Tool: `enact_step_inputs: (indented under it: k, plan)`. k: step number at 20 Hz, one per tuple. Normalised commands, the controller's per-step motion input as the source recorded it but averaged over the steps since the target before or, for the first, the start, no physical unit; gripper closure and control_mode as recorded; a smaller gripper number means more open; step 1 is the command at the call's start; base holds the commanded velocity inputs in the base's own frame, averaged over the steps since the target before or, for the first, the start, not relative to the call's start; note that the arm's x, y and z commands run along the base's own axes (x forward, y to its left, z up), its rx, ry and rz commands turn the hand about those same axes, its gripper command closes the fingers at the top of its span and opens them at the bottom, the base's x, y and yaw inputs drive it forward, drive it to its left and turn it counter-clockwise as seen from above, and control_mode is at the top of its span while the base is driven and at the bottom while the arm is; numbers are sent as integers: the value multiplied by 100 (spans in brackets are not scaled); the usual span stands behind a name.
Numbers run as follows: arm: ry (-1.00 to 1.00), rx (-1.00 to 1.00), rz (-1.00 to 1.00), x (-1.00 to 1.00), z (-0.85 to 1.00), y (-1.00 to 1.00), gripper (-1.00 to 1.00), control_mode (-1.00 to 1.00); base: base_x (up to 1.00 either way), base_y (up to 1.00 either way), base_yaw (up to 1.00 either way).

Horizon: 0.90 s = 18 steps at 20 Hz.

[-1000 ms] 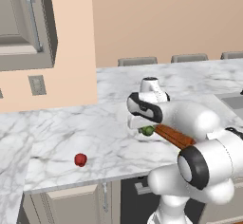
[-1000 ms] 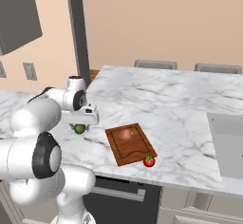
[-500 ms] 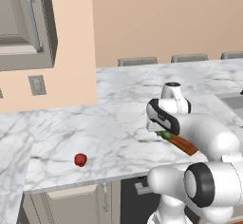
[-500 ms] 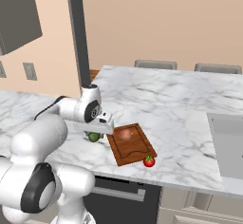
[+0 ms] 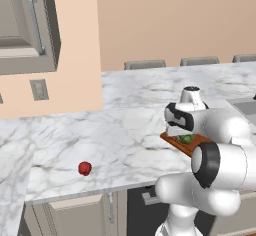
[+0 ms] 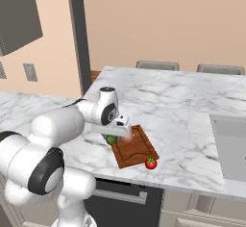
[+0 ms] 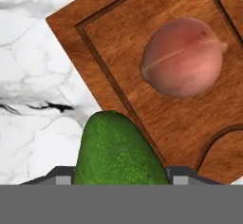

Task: Place the avocado, onion, tomato, and bell pepper on the cutting board.

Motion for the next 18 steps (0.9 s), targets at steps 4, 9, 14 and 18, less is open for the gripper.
enact_step_inputs:
  k: [4, 9, 14, 18]
  plan:
    - [10, 0, 0, 9, -26, -49, 100, -100, 0, 0, 0]
    - [9, 0, 0, 29, -33, -25, 100, -100, 0, 0, 0]
    - [4, 0, 0, 4, -26, -35, 100, -100, 0, 0, 0]
    - [7, 0, 0, 0, -38, -31, 100, -100, 0, 0, 0]
